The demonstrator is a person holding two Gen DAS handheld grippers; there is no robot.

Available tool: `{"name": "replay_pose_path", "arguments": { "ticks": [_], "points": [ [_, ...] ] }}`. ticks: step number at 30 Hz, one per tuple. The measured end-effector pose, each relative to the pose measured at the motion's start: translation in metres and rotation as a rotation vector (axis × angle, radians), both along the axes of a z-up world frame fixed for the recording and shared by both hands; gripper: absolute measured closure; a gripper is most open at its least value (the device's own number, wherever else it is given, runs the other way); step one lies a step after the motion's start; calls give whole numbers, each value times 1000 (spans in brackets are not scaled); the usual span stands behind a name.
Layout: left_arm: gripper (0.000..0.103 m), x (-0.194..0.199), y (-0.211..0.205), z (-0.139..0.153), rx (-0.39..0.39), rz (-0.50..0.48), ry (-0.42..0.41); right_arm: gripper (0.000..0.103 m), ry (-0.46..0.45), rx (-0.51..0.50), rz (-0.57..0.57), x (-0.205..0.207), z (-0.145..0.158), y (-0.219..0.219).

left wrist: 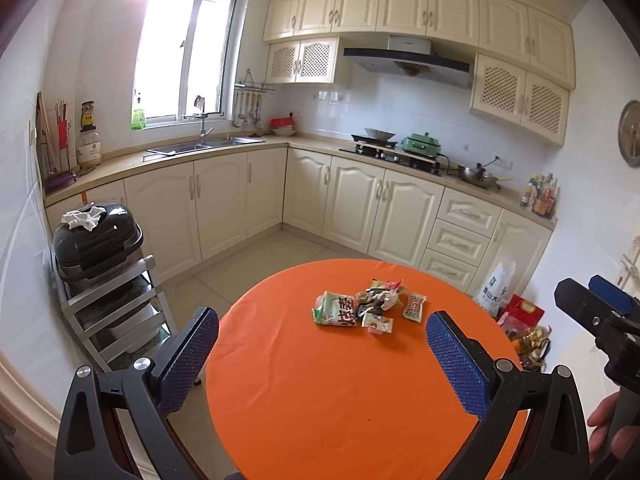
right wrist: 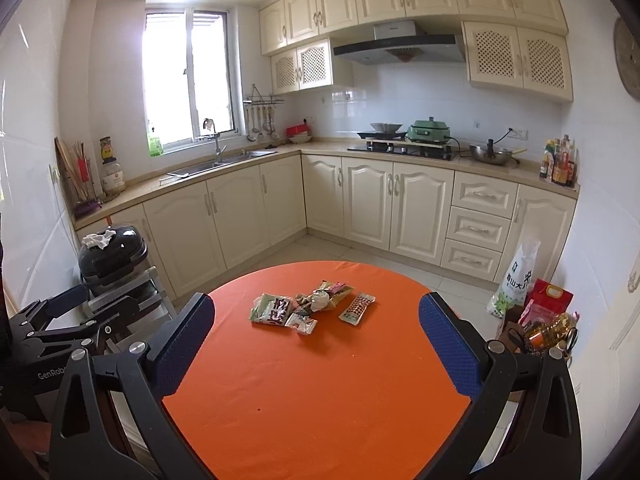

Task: Collect trash
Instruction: 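Return both open tools to the orange table, then grasp the green printed snack bag with the left tool while the right tool grasps the jelly packet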

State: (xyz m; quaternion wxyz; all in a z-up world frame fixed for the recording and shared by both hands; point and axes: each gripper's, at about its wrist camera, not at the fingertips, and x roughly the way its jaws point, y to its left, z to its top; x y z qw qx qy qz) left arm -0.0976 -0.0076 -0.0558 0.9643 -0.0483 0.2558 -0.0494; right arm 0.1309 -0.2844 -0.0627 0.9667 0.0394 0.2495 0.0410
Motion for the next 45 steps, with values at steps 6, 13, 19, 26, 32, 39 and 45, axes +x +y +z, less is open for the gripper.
{"name": "replay_pose_path", "arguments": {
  "ticks": [6, 13, 19, 26, 32, 39, 45],
  "points": [
    [1, 34, 6, -2, 11, -8, 31, 0, 28, -13, -8, 17, -10, -6],
    [1, 111, -4, -31, 44, -17, 134, 0, 168, -27, -21, 72, -62, -18],
    [1, 184, -20, -59, 80, -13, 234, 0, 304, -18, 17, 125, -124, -9],
    [1, 269, -34, -77, 118, 9, 322, 0, 436, -11, 83, 184, -191, 13],
    [1, 341, -45, -93, 146, 10, 369, 7, 486, -19, 136, 220, -220, 32],
    [1, 402, -58, -115, 173, -15, 410, 33, 507, -40, 185, 240, -240, 47],
    [1, 433, -73, -124, 196, -44, 413, 72, 481, -33, 197, 244, -240, 46]
  ]
}}
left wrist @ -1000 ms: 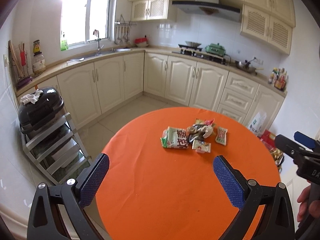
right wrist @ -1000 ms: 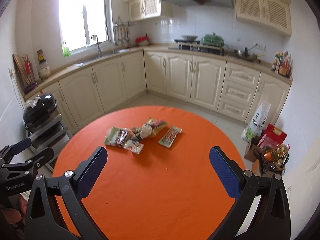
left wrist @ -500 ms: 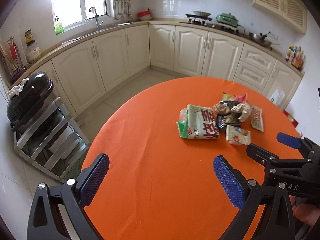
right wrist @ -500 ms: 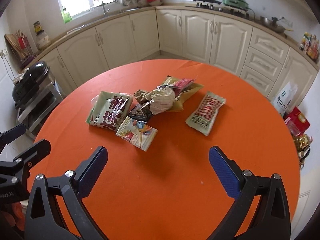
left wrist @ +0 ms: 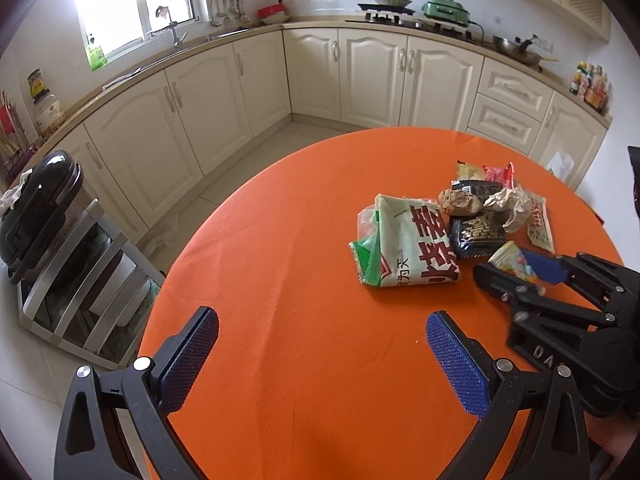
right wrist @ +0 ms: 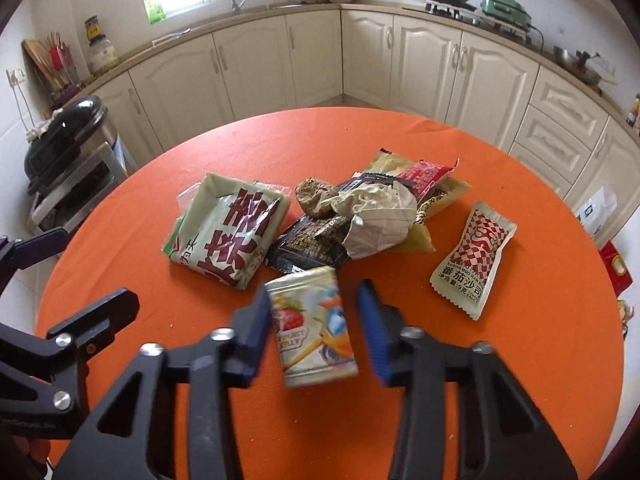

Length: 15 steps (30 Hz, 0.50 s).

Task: Collect trash
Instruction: 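Grasp the green printed snack bag with the left tool while the right tool grasps the jelly packet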

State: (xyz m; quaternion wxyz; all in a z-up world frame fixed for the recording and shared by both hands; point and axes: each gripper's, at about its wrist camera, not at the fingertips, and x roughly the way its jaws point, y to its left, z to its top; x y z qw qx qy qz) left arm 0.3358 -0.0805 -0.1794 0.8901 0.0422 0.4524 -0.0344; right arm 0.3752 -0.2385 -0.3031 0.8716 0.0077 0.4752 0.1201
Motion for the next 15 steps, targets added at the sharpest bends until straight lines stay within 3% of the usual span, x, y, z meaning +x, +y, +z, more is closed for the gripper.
{"name": "replay_pose_path", "arguments": {
  "ticks": [5, 15],
  "points": [
    [1, 14, -12, -8, 2, -32, 3, 73, 11, 31, -21, -8, 1, -17],
    [1, 46, -39, -37, 43, -71, 44, 73, 12, -2, 2, -19, 1, -28]
  ]
}}
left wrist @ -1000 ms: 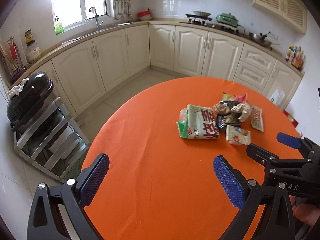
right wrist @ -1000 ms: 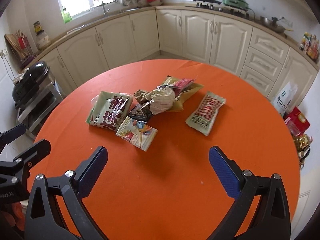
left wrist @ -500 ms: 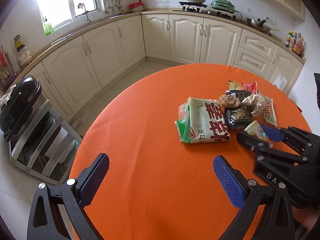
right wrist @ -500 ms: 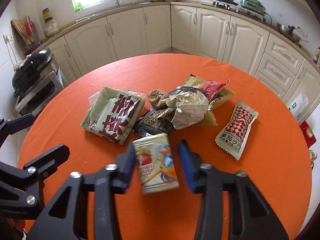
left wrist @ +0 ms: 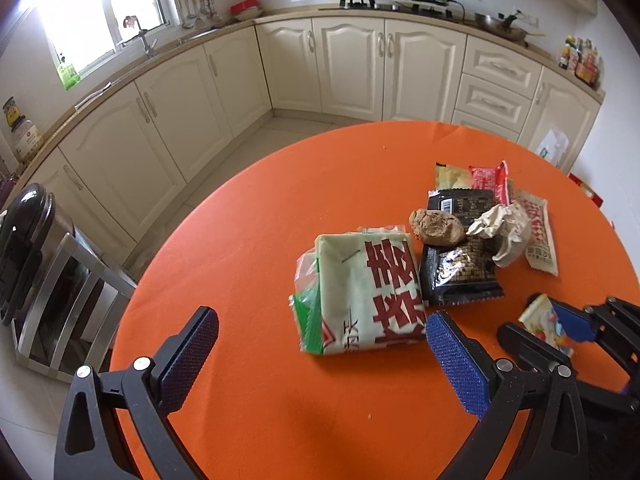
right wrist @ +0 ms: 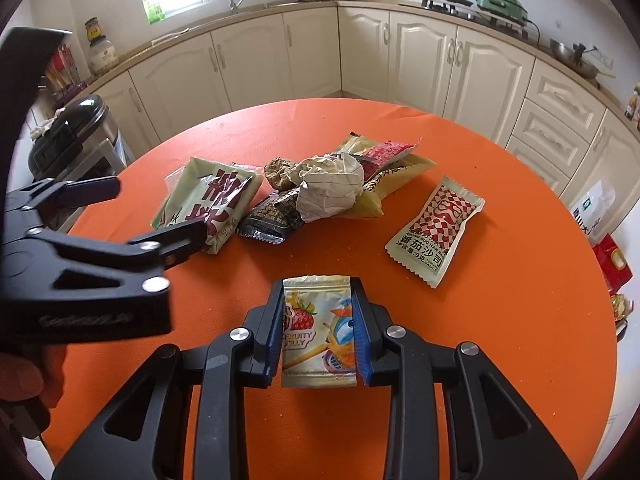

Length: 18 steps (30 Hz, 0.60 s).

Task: Collect trash
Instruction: 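Grasp the green printed snack bag with the left tool while the right tool grasps the jelly packet, then carry the green bag and jelly packet to the blue bin and release both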

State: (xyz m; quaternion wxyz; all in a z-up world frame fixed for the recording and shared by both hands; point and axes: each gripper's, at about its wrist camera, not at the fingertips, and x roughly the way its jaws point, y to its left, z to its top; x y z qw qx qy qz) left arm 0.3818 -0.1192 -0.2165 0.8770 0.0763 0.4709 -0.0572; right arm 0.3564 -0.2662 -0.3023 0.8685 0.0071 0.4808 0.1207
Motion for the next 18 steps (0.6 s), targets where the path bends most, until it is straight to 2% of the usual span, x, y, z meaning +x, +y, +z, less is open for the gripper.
{"name": "replay_pose_path", "arguments": {
  "ticks": [6, 7, 9, 15, 18],
  "points": [
    [4, 32, -8, -15, -34, -30, 33, 74, 7, 24, -9, -8, 3, -11],
    [15, 36, -8, -19, -55, -35, 40, 74, 7, 27, -13, -10, 3, -12],
    [19, 39, 0, -20, -95, -28, 35, 74, 6, 32, -17, -13, 5, -14],
    [20, 34, 24, -29, -147, -22, 15, 74, -1, 58, -44, -27, 15, -27],
    [20, 20, 36, -26, -166, -13, 3, 74, -10, 68, -69, -38, 22, -36]
  ]
}}
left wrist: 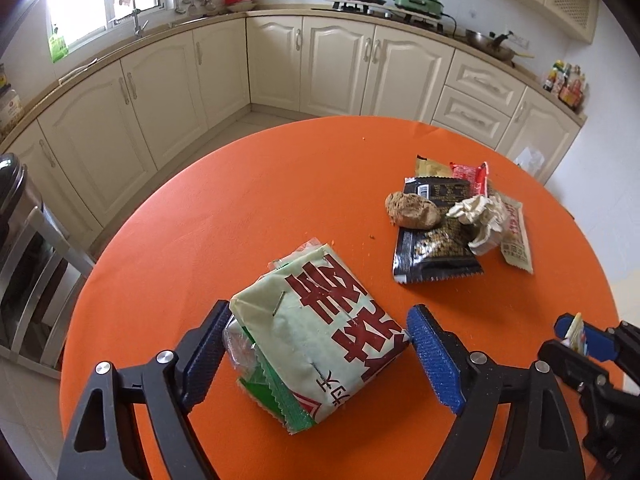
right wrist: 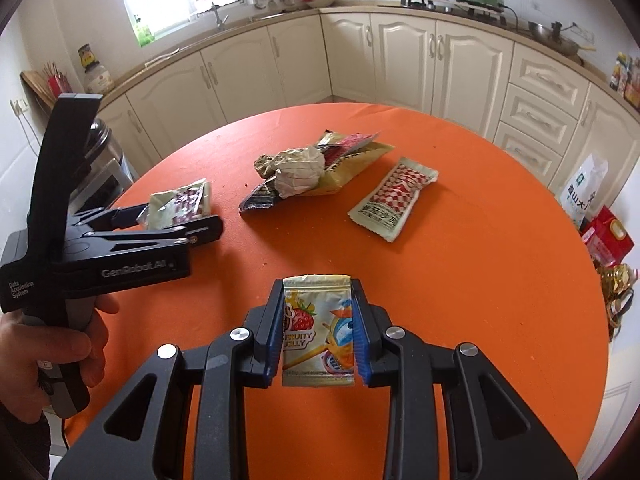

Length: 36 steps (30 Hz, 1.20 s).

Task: Collect trash
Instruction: 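Carry the green bag and jelly packet to the blue bin and release both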

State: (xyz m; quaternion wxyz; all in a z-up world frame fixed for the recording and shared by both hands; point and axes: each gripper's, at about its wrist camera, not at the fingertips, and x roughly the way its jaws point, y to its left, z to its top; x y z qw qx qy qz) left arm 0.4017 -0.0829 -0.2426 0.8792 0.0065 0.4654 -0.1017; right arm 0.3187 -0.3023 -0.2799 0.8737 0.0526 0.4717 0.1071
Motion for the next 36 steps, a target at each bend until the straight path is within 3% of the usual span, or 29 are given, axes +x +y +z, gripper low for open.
{"name": "replay_pose_path", "arguments": {
  "ticks": [6, 11, 20, 26, 31, 36],
  "points": [
    [20, -45, 2, 22, -31, -4, -51, 74, -21, 14, -54, -36, 20, -20],
    [20, -102, -23, 51, -53, -57, -116, 74, -60, 9, -108, -77, 41, -45],
    [20, -211, -94, 98, -121, -251, -222, 74, -139, 29, -240, -158, 81, -110],
    [20, -258, -150, 114, -154, -422, -221, 74, -187, 17, -390, -210, 102, -174],
    [20, -275, -218, 107, -167, -593, -167, 74, -148, 3, -548, -251, 88, -243],
    [20, -279, -282, 75, -126, -741, -85, 73, -39, 35, -676, -279, 41, -302]
  ]
}}
